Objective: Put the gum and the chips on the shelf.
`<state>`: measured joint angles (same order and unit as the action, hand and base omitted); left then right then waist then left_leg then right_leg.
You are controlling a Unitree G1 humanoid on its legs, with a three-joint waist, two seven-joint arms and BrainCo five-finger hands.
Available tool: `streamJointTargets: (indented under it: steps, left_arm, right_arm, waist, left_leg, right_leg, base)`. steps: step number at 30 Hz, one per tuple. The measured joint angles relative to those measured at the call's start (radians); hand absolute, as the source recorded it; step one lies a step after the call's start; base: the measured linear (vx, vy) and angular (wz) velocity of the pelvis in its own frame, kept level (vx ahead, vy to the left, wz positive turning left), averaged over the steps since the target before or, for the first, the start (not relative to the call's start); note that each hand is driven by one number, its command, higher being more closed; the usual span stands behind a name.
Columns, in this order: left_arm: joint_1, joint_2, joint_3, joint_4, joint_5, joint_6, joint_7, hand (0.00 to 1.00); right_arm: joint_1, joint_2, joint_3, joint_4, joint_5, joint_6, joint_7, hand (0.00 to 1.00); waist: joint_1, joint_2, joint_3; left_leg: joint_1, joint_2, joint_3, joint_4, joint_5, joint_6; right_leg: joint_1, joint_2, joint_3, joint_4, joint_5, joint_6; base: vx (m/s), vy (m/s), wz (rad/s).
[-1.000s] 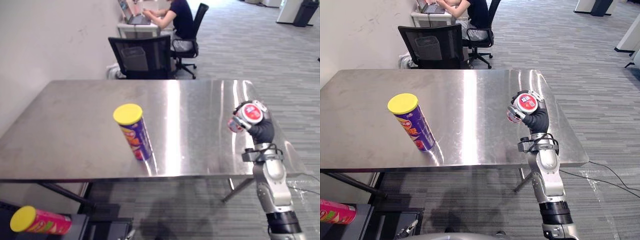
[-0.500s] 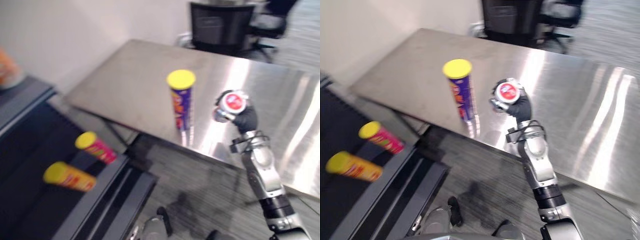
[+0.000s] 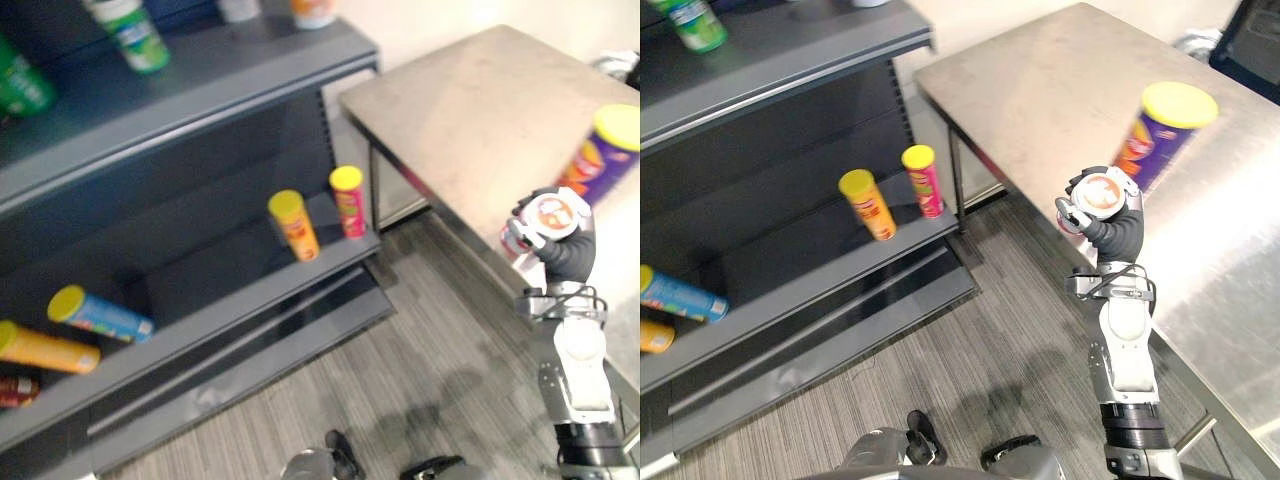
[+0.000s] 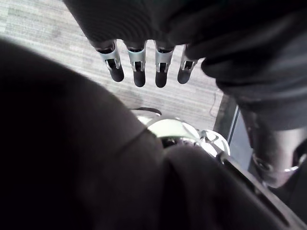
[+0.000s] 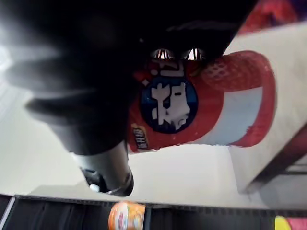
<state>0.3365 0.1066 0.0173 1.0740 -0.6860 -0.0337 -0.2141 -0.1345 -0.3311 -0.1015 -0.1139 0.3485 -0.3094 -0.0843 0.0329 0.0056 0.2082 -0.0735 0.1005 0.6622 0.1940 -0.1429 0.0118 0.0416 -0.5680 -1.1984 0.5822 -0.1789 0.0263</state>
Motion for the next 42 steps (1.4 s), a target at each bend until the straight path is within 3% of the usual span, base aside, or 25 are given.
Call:
streamJointTargets:
  steps: [2,5,8,12,17,22,27,28,29,30,31,33,34,35,36,37,42]
  left_arm:
    - [0.0,0.011,-0.003,-0.004,-0.011,0.003,0.01,0.0]
    - [0.0,0.015,-0.002,-0.019,-0.014,0.01,0.002,0.0]
    - [-0.001,0.017,-0.001,-0.04,-0.015,0.007,-0.014,0.0]
    - [-0.018,0.018,0.014,-0.041,-0.017,0.01,-0.035,0.0]
    - [-0.019,0.017,0.029,-0.041,-0.018,0.007,-0.048,0.0]
    - [-0.018,0.014,0.028,-0.047,-0.022,-0.013,-0.061,0.0]
    - [-0.015,0.01,0.041,-0.091,-0.082,-0.012,-0.065,0.0]
    - [-0.015,0.006,0.046,-0.111,-0.079,-0.012,-0.063,0.0]
    - [-0.016,0.007,0.038,-0.142,-0.065,-0.012,-0.053,0.0]
    - [-0.02,0.01,0.03,-0.15,-0.049,-0.014,-0.048,0.0]
    - [-0.023,0.022,0.018,-0.16,-0.035,-0.014,-0.041,0.0]
    - [-0.048,0.059,-0.012,-0.151,-0.036,0.001,-0.023,0.0]
    - [-0.054,0.065,-0.012,-0.146,-0.036,0.001,-0.022,0.0]
    - [-0.057,0.072,-0.015,-0.146,-0.036,0.002,-0.023,0.0]
    - [-0.067,0.081,-0.023,-0.142,-0.036,0.009,-0.013,0.0]
    - [-0.069,0.079,-0.024,-0.141,-0.036,0.011,-0.01,0.0]
    - [-0.066,0.063,-0.053,-0.139,-0.06,0.01,-0.007,0.0]
  right_arm:
    - [-0.005,0.0,0.022,0.0,-0.025,0.001,-0.001,1.0]
    - [-0.005,0.012,0.059,0.0,-0.046,0.007,0.001,1.0]
    - [-0.005,0.038,0.074,-0.001,-0.076,0.017,0.007,1.0]
    - [-0.007,0.035,0.076,-0.032,-0.076,0.021,0.016,1.0]
    - [-0.055,0.035,0.084,-0.036,-0.074,0.021,0.051,1.0]
    - [-0.097,0.035,0.148,-0.034,-0.072,0.02,0.103,1.0]
    - [-0.131,0.036,0.204,-0.034,-0.071,0.019,0.167,1.0]
    - [-0.128,0.036,0.208,-0.035,-0.063,0.019,0.183,1.0]
    - [-0.1,0.037,0.207,-0.037,-0.064,0.019,0.195,1.0]
    - [-0.084,0.039,0.209,-0.037,-0.064,0.02,0.197,1.0]
    - [-0.057,0.042,0.219,-0.041,-0.064,0.021,0.196,1.0]
    - [0.017,0.048,0.248,-0.084,-0.063,0.021,0.197,1.0]
    - [0.027,0.058,0.251,-0.092,-0.062,0.019,0.197,1.0]
    - [0.033,0.059,0.248,-0.106,-0.058,0.017,0.196,1.0]
    - [0.041,0.074,0.247,-0.116,-0.032,0.0,0.197,1.0]
    - [0.044,0.076,0.249,-0.112,-0.023,0.0,0.199,1.0]
    - [0.04,0.075,0.259,-0.093,0.006,-0.004,0.158,1.0]
  waist:
    - [0.009,-0.008,-0.005]
    - [0.03,-0.02,-0.009]
    - [0.042,-0.023,-0.01]
    - [0.058,-0.021,-0.009]
    - [0.056,-0.021,-0.009]
    - [0.062,-0.021,-0.003]
    - [0.09,-0.026,0.011]
    - [0.087,-0.023,0.017]
    - [0.072,-0.019,0.019]
    - [0.064,-0.012,0.023]
    - [0.054,-0.014,0.022]
    - [0.044,-0.041,0.012]
    - [0.036,-0.061,0.008]
    - [0.027,-0.058,0.009]
    - [0.026,-0.053,0.028]
    - [0.025,-0.061,0.031]
    - [0.031,-0.026,0.033]
  left_leg:
    - [-0.011,-0.011,-0.017,0.008,-0.01,0.023]
    - [-0.012,-0.022,-0.017,0.019,-0.028,0.046]
    - [-0.02,-0.031,-0.015,0.027,-0.05,0.042]
    - [-0.069,0.003,0.001,0.086,-0.064,0.047]
    - [-0.074,0.03,0.023,0.099,-0.061,0.037]
    - [-0.081,0.039,0.022,0.121,-0.062,0.038]
    - [-0.1,0.058,-0.014,0.203,-0.109,0.047]
    - [-0.105,0.057,-0.048,0.22,-0.117,0.055]
    - [-0.117,0.044,-0.134,0.235,-0.12,0.064]
    - [-0.123,0.034,-0.179,0.232,-0.115,0.06]
    - [-0.134,0.012,-0.252,0.22,-0.104,0.053]
    - [-0.102,-0.073,-0.352,0.072,-0.079,0.024]
    - [-0.109,-0.078,-0.35,0.107,-0.081,0.031]
    - [-0.134,-0.066,-0.386,0.199,-0.079,0.07]
    - [-0.135,-0.085,-0.466,0.246,-0.115,0.032]
    - [-0.135,-0.105,-0.481,0.249,-0.115,0.036]
    - [-0.186,-0.114,-0.566,0.226,-0.055,0.023]
  right_leg:
    - [-0.005,-0.005,0.007,-0.007,0.069,0.004]
    - [-0.02,0.0,0.064,-0.043,0.094,0.013]
    - [-0.036,0.013,0.117,-0.076,0.094,0.013]
    - [-0.068,0.053,0.156,-0.116,0.093,0.013]
    - [-0.073,0.093,0.168,-0.16,0.088,0.013]
    - [-0.073,0.089,0.168,-0.155,0.074,0.008]
    - [-0.048,0.08,0.172,-0.113,0.073,0.009]
    - [-0.056,0.084,0.261,-0.088,0.086,-0.011]
    - [-0.105,0.108,0.485,-0.025,0.103,-0.055]
    - [-0.119,0.142,0.588,-0.026,0.088,-0.037]
    - [-0.125,0.207,0.714,-0.048,0.06,0.002]
    - [-0.16,0.334,0.959,-0.119,0.016,0.045]
    - [-0.17,0.338,0.987,-0.136,0.01,0.055]
    - [-0.172,0.339,0.993,-0.133,0.001,0.072]
    - [-0.17,0.317,1.003,-0.132,-0.013,0.088]
    - [-0.167,0.305,1.0,-0.131,-0.033,0.094]
    - [-0.113,0.34,0.924,-0.249,-0.044,0.098]
  base:
    - [-0.04,0.295,0.22]
    - [-0.05,0.191,-0.02]
    - [-0.07,0.103,-0.06]
    - [-0.05,0.043,-0.12]
    - [-0.05,0.007,-0.17]
    - [-0.02,0.01,-0.01]
    - [-0.02,0.042,0.16]
    - [-0.08,0.088,1.06]
    - [-0.07,0.098,1.31]
    - [-0.01,0.068,1.57]
    - [0.04,0.018,1.52]
    - [0.13,-0.021,1.96]
    - [0.18,-0.062,1.6]
    - [0.2,-0.07,1.48]
    - [0.09,-0.085,1.34]
    - [0.09,-0.113,1.27]
    - [0.05,-0.118,0.56]
